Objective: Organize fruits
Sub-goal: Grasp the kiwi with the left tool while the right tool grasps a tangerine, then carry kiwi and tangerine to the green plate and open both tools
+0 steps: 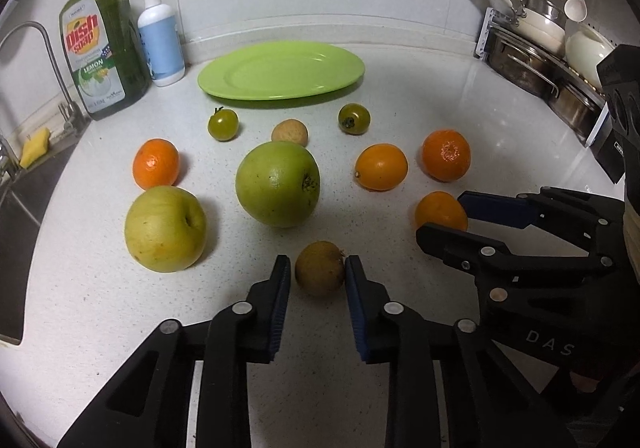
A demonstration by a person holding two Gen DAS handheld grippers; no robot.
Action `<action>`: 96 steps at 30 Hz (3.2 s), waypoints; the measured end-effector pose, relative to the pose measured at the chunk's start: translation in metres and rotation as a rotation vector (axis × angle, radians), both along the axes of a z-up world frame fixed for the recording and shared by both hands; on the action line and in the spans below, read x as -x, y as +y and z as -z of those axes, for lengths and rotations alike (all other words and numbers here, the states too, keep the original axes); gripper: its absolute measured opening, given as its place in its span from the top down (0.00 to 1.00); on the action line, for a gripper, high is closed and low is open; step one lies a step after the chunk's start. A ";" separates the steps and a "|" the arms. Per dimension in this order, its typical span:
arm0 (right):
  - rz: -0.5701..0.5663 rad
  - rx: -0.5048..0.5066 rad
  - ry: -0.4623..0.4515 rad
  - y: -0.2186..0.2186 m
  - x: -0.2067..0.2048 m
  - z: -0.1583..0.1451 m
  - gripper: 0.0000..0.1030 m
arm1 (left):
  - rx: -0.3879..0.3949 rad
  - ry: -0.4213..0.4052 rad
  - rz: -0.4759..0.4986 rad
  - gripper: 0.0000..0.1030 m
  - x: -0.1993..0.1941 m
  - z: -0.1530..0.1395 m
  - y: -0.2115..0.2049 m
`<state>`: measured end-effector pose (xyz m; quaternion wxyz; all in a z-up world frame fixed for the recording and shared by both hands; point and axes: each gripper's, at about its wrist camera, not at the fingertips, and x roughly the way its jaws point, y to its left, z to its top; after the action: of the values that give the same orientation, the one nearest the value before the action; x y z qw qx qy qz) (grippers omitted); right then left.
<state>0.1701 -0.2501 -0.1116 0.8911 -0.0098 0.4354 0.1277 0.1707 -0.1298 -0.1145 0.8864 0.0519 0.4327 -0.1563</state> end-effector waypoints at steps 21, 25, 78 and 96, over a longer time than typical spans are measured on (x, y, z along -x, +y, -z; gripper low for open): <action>0.015 -0.030 0.004 0.005 -0.005 -0.014 0.68 | 0.031 -0.040 0.009 0.75 0.000 -0.030 0.007; 0.031 -0.047 -0.021 0.004 -0.009 -0.029 0.68 | 0.037 -0.074 0.012 0.75 -0.004 -0.046 0.008; -0.027 0.062 0.141 0.014 -0.260 -0.006 0.68 | -0.120 0.113 0.124 0.75 -0.270 -0.018 -0.002; 0.006 0.038 0.134 0.010 -0.252 -0.011 0.55 | -0.099 0.113 0.098 0.53 -0.268 -0.020 0.011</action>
<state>0.4224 -0.2403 -0.1004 0.8599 -0.0167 0.4965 0.1170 0.4387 -0.1186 -0.0941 0.8481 0.1079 0.4863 -0.1808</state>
